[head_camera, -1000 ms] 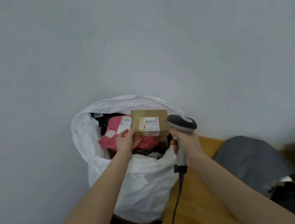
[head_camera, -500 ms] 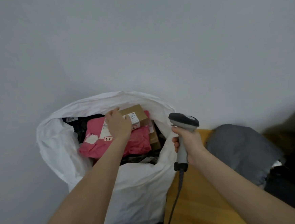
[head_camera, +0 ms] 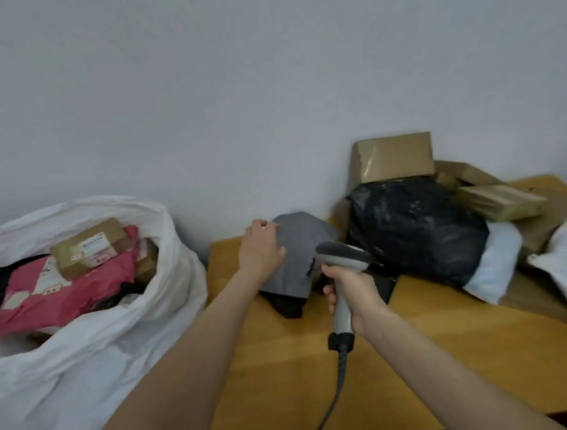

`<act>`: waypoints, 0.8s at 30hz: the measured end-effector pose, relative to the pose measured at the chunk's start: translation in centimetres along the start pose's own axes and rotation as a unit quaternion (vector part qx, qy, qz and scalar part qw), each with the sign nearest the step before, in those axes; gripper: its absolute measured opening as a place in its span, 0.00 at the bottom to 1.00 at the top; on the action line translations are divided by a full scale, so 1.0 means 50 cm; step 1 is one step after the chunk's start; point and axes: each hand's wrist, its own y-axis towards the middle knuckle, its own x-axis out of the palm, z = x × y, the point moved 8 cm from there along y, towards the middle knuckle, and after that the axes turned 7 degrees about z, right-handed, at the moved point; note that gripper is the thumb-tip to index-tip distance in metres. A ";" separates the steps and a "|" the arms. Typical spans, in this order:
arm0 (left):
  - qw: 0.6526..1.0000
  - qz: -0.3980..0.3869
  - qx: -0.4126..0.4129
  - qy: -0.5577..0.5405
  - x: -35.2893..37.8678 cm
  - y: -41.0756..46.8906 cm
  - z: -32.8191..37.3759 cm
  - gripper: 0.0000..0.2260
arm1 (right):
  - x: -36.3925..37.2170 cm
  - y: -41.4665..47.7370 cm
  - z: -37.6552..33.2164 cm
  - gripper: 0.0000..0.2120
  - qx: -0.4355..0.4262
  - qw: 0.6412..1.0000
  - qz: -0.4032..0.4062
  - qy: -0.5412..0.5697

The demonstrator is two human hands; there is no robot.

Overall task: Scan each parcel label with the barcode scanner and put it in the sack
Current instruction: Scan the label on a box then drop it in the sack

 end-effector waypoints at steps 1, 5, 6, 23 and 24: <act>1.000 -0.013 0.015 0.002 0.027 -0.015 0.066 0.23 | -0.068 -0.003 -0.009 0.06 -0.006 1.000 0.016 0.004; 0.996 -0.041 0.082 -0.010 0.126 -0.081 0.328 0.22 | -0.335 -0.018 -0.037 0.07 -0.022 0.994 0.104 0.038; 0.994 -0.049 0.099 -0.014 0.147 -0.096 0.392 0.22 | -0.395 -0.022 -0.047 0.07 -0.025 0.991 0.124 0.047; 0.893 -0.173 0.408 0.073 0.550 -0.148 1.026 0.43 | -0.977 0.067 -0.167 0.07 -0.029 0.923 0.343 0.168; 0.882 -0.180 0.424 0.100 0.582 -0.145 1.047 0.46 | -0.997 0.079 -0.173 0.07 -0.026 0.920 0.351 0.172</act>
